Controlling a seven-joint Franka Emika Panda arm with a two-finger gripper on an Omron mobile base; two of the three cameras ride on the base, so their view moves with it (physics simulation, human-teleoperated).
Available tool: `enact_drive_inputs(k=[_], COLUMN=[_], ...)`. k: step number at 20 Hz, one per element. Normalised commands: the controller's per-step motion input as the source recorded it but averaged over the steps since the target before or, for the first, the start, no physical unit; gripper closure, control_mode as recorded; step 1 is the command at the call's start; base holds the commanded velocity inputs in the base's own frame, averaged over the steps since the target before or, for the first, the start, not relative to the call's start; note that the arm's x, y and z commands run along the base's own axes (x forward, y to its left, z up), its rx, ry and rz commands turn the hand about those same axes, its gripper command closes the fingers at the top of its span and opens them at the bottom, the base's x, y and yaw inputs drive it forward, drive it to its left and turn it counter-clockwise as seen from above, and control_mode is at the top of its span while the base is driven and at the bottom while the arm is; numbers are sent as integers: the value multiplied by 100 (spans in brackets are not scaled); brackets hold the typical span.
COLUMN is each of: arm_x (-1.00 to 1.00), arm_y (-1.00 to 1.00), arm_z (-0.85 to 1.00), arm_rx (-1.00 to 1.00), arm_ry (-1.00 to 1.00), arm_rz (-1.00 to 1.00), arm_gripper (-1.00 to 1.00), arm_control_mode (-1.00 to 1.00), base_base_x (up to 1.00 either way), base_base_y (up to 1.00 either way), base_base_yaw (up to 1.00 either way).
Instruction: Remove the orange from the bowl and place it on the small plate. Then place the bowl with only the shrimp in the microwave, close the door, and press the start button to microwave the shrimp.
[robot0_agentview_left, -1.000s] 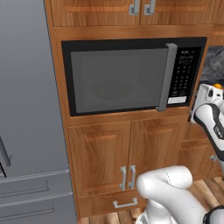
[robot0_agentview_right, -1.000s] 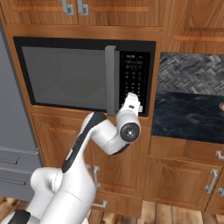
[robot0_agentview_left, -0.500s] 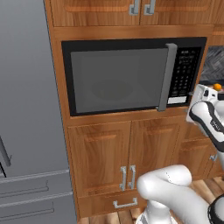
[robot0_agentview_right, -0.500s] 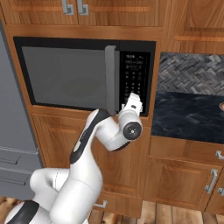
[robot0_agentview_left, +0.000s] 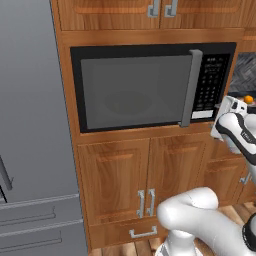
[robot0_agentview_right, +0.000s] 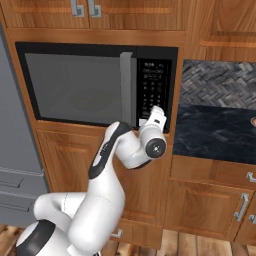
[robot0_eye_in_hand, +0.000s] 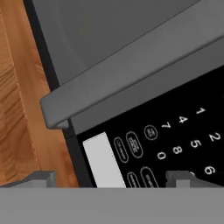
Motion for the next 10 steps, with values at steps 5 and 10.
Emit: enact_drive_inputs(k=[5, 10], arm_x=[19, 25], arm_y=[-1, 0], arm_z=[-9, 0], arm_rx=[4, 5], arm_ry=[0, 0], arm_rz=[0, 0], arm_gripper=[-100, -100], arm_control_mode=[-100, -100], base_base_x=[0, 0], base_base_y=[0, 0], base_base_yaw=[0, 0])
